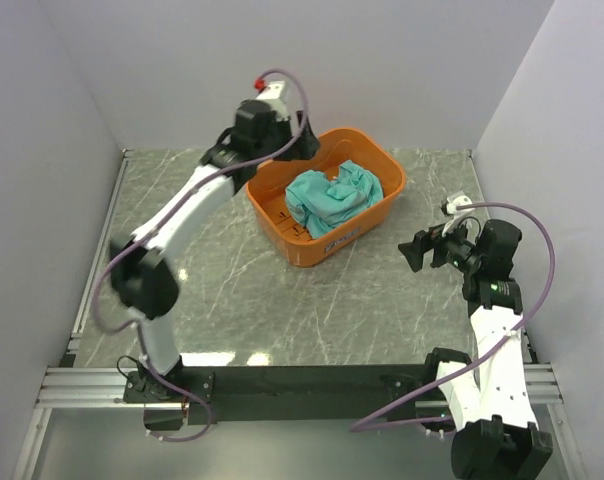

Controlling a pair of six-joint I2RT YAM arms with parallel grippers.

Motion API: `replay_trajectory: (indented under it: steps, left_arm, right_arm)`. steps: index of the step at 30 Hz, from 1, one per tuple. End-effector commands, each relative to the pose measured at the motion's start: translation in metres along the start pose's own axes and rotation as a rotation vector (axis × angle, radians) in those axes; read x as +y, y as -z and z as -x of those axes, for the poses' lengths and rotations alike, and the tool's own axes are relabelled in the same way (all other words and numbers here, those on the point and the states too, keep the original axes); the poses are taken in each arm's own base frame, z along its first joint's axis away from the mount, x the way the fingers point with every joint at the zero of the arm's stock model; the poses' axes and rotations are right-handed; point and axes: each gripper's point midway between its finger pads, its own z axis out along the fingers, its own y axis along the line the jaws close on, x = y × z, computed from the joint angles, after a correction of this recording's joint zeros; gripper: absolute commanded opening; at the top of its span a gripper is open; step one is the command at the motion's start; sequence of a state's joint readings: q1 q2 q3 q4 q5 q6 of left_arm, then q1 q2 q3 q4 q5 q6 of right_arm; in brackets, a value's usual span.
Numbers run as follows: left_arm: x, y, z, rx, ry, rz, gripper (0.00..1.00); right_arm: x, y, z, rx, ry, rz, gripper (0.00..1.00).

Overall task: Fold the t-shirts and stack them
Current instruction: Grab the tshirt from the pile

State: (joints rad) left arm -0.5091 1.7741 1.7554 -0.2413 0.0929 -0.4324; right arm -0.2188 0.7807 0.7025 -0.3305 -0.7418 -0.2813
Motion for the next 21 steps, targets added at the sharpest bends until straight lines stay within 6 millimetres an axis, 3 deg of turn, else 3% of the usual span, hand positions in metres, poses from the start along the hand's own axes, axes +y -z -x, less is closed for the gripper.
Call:
replay_trajectory:
  steps: [1, 2, 3, 4, 13, 15, 17, 19, 21]
  left_arm:
    - [0.022, -0.034, -0.023, 0.112, -0.011, 0.157, 0.89]
    - [0.032, -0.054, -0.046, 0.161, -0.019, 0.186, 0.88]
    - [0.025, -0.059, -0.044, 0.164, -0.029, 0.186, 0.88]
    - [0.036, -0.073, -0.061, 0.193, -0.045, 0.229, 0.87]
    - [0.065, -0.101, -0.117, 0.27, -0.122, 0.37, 0.77]
    - [0.067, -0.108, -0.131, 0.3, -0.139, 0.367, 0.69]
    - [0.065, -0.112, -0.136, 0.311, -0.146, 0.353, 0.37]
    - [0.053, -0.111, -0.12, 0.27, -0.158, 0.327, 0.1]
    - [0.038, -0.109, -0.099, 0.211, -0.18, 0.293, 0.03]
  right_arm:
    - [0.004, 0.009, 0.026, -0.068, 0.053, 0.004, 1.0]
    - [0.005, 0.01, 0.027, -0.071, 0.052, 0.002, 1.0]
    - [0.005, 0.011, 0.027, -0.075, 0.053, 0.001, 1.0]
    - [0.005, 0.011, 0.028, -0.076, 0.049, 0.0, 1.0]
    - [0.005, 0.011, 0.029, -0.077, 0.043, 0.0, 1.0]
    - [0.005, 0.011, 0.029, -0.077, 0.041, 0.001, 1.0]
    - [0.005, 0.012, 0.029, -0.079, 0.04, 0.003, 1.0]
    - [0.005, 0.012, 0.029, -0.08, 0.037, 0.004, 1.0]
    - [0.005, 0.013, 0.029, -0.082, 0.036, 0.001, 1.0]
